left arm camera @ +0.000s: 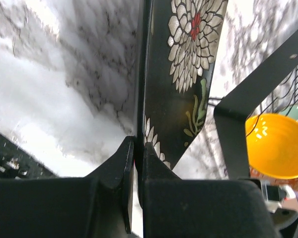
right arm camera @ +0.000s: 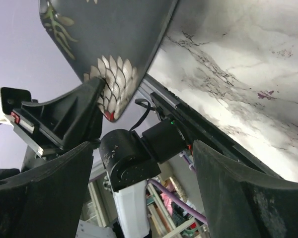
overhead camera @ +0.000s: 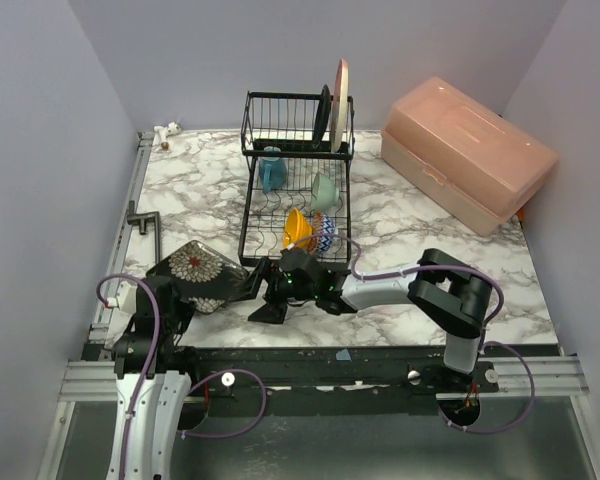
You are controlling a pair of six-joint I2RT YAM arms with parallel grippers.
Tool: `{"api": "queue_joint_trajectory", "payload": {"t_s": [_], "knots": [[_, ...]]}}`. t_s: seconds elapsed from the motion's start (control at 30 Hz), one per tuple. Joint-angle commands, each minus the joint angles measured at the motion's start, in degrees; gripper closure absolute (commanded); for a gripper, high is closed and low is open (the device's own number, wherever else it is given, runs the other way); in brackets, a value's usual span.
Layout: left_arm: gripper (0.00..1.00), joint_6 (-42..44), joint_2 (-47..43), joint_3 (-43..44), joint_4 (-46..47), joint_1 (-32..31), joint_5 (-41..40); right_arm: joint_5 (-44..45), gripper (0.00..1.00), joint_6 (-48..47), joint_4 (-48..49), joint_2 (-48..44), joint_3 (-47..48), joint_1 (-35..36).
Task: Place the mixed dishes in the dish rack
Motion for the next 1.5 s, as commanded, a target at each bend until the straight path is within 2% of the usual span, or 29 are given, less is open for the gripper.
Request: {"api": "queue_joint_trajectory", "payload": {"t_s": [0.0, 0.4, 0.73, 1.1, 1.47], "knots": [[1.0, -1.1, -1.8, 4.83, 1.27, -0.08, 5.45, -0.16, 0.17, 4.67, 4.29, 4.45, -0.37, -0.04], [1.0, 0.85, -3.85, 6.53, -0.64, -0.89, 8.23, 1.63, 0.19, 8.44, 7.42, 10.28, 2.29, -0.06], [1.0, 2.94, -6.09, 10.35, -6.21, -3.3, 3.97, -1.57, 0.24, 8.52, 13.11, 15.12, 4.33, 0.01], [1.0, 2.14, -9.5, 10.53, -9.89, -4.69, 5.7, 1.12, 0.4, 10.51, 14.04, 11.18, 1.04, 0.83], [1.0, 1.05, -14.65, 12.38, -13.68, -5.56, 9.41, 3.68, 0.38, 11.39, 13.17, 7.97, -1.4, 2.83]]}}
